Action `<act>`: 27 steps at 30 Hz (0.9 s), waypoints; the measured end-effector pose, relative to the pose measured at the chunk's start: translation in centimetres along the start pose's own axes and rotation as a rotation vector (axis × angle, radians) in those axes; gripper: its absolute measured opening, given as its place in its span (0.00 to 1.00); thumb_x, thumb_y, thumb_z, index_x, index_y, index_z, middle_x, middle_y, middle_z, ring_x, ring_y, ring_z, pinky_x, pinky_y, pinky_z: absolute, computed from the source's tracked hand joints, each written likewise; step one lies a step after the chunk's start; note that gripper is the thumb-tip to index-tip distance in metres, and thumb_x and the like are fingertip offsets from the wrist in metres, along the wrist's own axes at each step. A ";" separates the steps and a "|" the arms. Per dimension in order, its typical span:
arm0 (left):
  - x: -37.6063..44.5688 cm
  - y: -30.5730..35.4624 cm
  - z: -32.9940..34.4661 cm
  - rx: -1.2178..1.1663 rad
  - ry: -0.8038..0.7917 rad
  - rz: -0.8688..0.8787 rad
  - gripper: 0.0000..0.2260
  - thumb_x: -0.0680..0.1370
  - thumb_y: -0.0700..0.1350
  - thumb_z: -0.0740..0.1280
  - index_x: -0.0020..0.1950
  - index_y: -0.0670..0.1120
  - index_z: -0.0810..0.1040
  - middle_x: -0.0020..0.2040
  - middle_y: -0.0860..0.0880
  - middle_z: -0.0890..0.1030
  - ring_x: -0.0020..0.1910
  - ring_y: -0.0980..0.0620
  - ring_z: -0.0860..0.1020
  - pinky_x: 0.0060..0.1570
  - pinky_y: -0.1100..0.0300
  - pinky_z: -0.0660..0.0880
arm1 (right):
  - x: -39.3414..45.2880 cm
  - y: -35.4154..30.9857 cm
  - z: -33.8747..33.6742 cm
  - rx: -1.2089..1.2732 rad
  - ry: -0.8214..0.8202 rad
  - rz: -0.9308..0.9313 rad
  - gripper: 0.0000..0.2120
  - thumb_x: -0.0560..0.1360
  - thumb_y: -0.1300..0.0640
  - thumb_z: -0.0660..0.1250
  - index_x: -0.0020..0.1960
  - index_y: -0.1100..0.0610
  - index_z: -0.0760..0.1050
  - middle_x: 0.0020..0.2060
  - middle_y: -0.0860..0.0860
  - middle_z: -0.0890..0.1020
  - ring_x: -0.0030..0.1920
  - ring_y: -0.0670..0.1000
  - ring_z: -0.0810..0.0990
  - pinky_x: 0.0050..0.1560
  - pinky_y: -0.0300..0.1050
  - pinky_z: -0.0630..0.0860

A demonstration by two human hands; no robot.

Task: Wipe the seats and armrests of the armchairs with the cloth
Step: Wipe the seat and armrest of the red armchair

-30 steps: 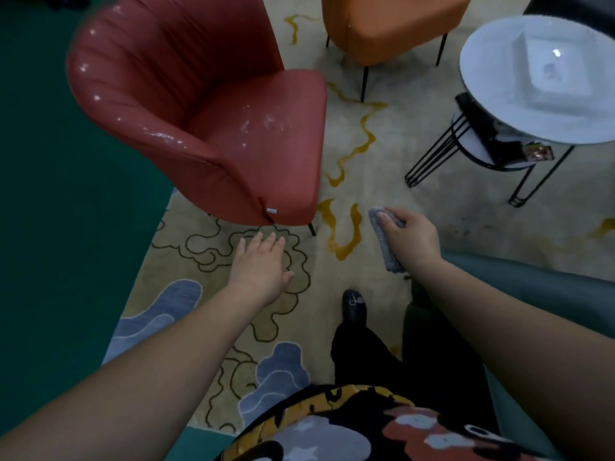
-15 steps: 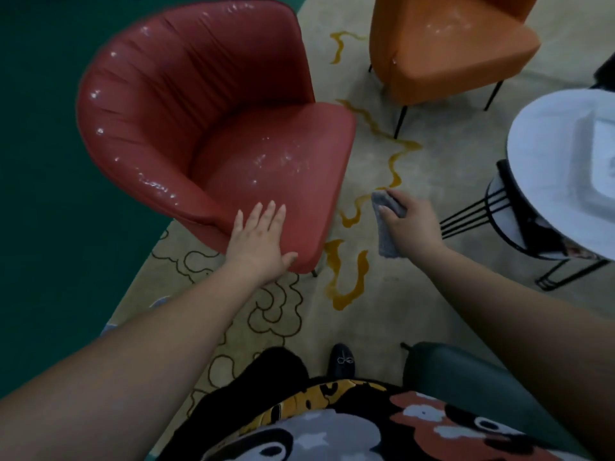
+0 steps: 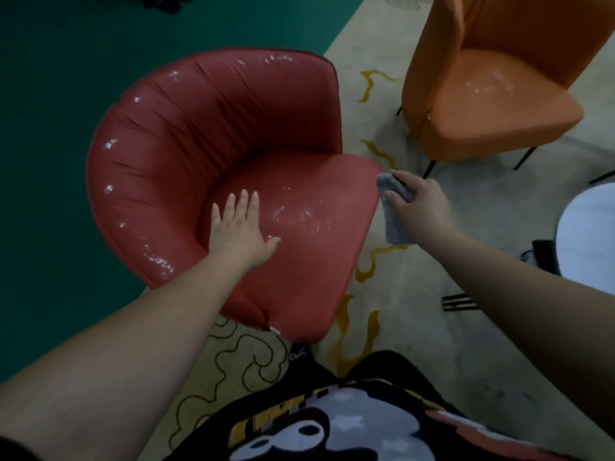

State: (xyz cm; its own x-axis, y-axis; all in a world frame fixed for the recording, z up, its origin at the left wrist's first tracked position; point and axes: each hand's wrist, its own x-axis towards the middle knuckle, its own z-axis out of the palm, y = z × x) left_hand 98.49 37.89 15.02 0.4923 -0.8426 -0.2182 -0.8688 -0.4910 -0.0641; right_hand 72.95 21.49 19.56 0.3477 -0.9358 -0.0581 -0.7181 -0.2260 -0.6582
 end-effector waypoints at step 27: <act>14.1 7.7 4.9 -0.384 -0.339 -0.701 0.44 0.72 0.73 0.57 0.78 0.56 0.39 0.80 0.51 0.42 0.78 0.42 0.45 0.75 0.41 0.47 | 31.5 -4.3 12.3 -0.050 -0.698 -0.456 0.21 0.77 0.52 0.66 0.69 0.49 0.71 0.58 0.50 0.73 0.48 0.41 0.72 0.55 0.34 0.65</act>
State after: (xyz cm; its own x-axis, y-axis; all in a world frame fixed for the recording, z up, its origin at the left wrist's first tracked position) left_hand 98.48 23.34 6.70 0.8121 -0.2367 -0.5334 -0.2630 -0.9644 0.0276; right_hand 94.38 -3.69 11.28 0.8928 -0.3704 -0.2564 -0.4363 -0.5692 -0.6969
